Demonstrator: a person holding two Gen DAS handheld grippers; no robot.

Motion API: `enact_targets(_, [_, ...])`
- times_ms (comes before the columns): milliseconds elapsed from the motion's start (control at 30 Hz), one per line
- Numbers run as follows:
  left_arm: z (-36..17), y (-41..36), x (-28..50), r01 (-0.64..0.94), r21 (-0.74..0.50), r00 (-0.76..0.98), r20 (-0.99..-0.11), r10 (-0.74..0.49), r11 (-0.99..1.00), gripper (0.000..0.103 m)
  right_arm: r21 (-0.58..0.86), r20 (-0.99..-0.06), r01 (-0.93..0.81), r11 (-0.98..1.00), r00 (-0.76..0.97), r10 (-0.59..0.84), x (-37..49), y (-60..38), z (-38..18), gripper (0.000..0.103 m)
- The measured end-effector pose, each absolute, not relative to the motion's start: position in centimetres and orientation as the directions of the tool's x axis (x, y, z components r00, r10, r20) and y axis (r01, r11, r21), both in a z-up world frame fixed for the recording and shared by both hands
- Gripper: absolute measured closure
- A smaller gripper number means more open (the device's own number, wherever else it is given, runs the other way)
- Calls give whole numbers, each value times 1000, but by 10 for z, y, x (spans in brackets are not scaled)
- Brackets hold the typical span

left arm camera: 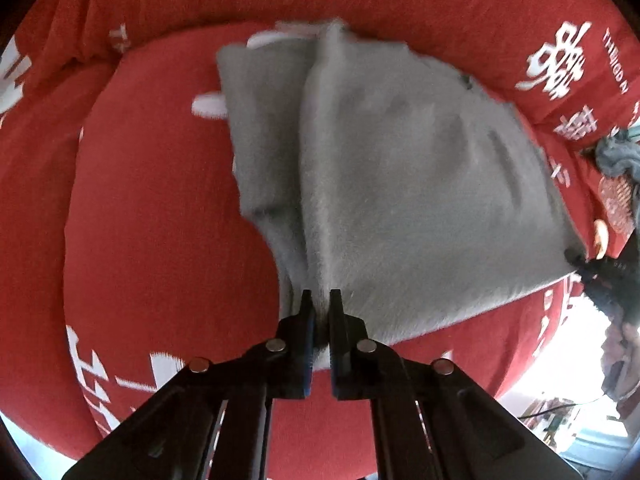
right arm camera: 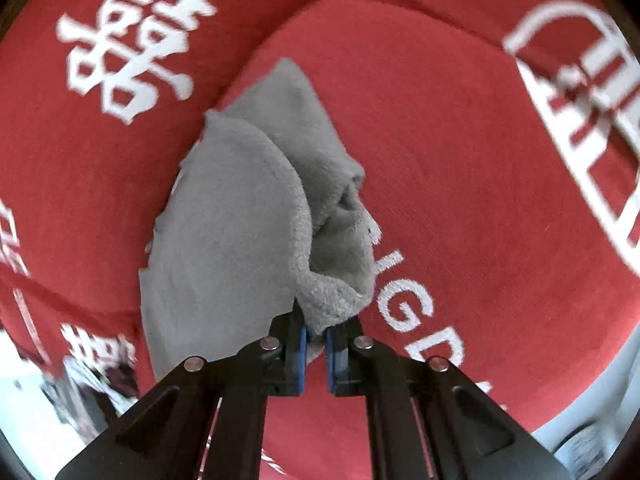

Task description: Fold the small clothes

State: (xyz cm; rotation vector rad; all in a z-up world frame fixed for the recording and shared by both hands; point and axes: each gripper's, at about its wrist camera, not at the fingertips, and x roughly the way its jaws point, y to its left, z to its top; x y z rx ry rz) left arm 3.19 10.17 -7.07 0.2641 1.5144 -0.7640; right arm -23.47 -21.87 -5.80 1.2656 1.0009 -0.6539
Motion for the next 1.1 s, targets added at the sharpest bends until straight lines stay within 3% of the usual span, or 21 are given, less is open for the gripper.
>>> enact_targets(200, [-79, 114, 17, 637, -254, -85, -962, -261, 728, 96, 350, -937, 882, 314, 329, 120, -227, -217, -89, 95])
enact_targets(433, [-64, 140, 19, 616, -239, -64, -965, -255, 750, 96, 349, -937, 886, 305, 317, 148, -230, -197, -66, 90])
enact_targets(533, [-57, 155, 23, 583, -225, -40, -968, -249, 781, 96, 452, -889, 831, 325, 388, 243, -214, -164, -56, 90])
enact_targets(567, [-57, 154, 24, 573, -223, -39, -968, -246, 789, 96, 491, -865, 807, 329, 410, 288, -204, -150, -56, 85])
enact_targets(667, [-54, 172, 29, 545, -191, -22, -977, -213, 816, 96, 617, -761, 724, 308, 448, 469, -157, -95, -73, 57])
enact_targets(767, [-57, 182, 35, 506, -191, -49, -980, -193, 841, 96, 693, -664, 676, 250, 463, 588, -118, -48, -95, 57])
enact_targets(900, [-58, 194, 39, 497, -163, -19, -984, -178, 852, 93, 736, -586, 661, 143, 518, 623, -78, -9, -126, 57])
enact_targets(933, [-58, 197, 41, 494, -165, -20, -984, -179, 854, 82, 742, -573, 660, 114, 537, 619, -71, -4, -132, 57])
enact_targets(967, [-58, 200, 42, 486, -169, -21, -983, -182, 857, 31, 745, -566, 660, 95, 552, 613, -65, -1, -138, 57])
enact_targets(1000, [-55, 205, 44, 468, -155, 5, -984, -178, 870, 0, 745, -567, 662, 83, 561, 603, -64, 0, -140, 57])
enact_targets(1100, [-46, 211, 48, 452, -161, 42, -979, -201, 877, 0, 743, -566, 669, 36, 599, 567, -64, 5, -146, 57])
